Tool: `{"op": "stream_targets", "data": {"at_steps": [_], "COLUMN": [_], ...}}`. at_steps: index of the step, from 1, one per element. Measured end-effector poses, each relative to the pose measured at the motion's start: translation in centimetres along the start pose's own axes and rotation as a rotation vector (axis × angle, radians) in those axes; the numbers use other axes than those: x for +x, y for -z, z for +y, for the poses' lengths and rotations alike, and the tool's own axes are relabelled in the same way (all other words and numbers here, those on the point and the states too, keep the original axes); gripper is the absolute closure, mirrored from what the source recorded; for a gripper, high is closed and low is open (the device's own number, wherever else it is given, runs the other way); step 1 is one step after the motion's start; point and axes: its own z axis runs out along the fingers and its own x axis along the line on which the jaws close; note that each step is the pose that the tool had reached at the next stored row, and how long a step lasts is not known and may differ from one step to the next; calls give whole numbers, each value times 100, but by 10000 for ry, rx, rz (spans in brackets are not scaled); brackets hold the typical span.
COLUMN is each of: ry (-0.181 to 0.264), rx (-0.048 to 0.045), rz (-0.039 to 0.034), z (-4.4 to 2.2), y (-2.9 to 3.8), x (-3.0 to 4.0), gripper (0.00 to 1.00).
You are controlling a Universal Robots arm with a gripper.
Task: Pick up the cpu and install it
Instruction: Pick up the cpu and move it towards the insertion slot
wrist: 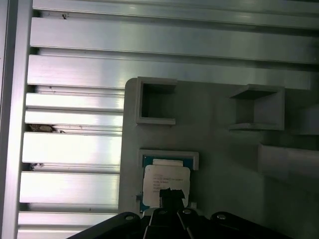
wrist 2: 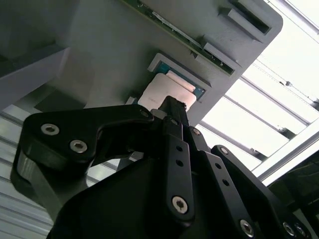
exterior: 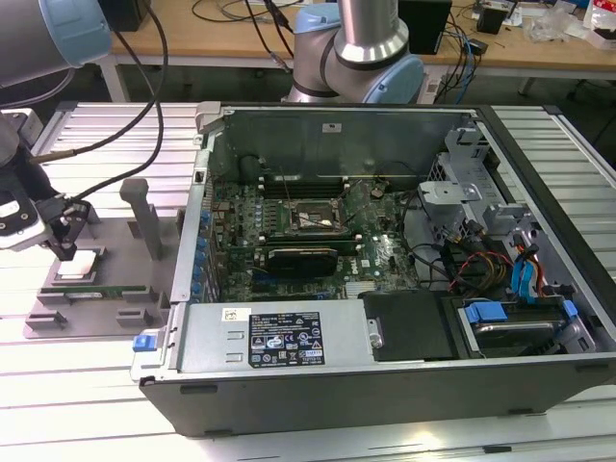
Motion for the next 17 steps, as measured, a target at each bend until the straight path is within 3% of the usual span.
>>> {"op": "stream_targets", "data": {"at_steps": [2,4,5,7,10,17], "ry": [0,0,0,0,0,-183], "rx": [0,0,0,0,0,8], "rz": [0,0,0,0,0,26], "z": [0,0,0,0,0,-6], "y": [0,-1,-1,-2,-2,-122], "x": [0,0,0,0,0,-8], "gripper": [89,77,77,52,40,40]}}
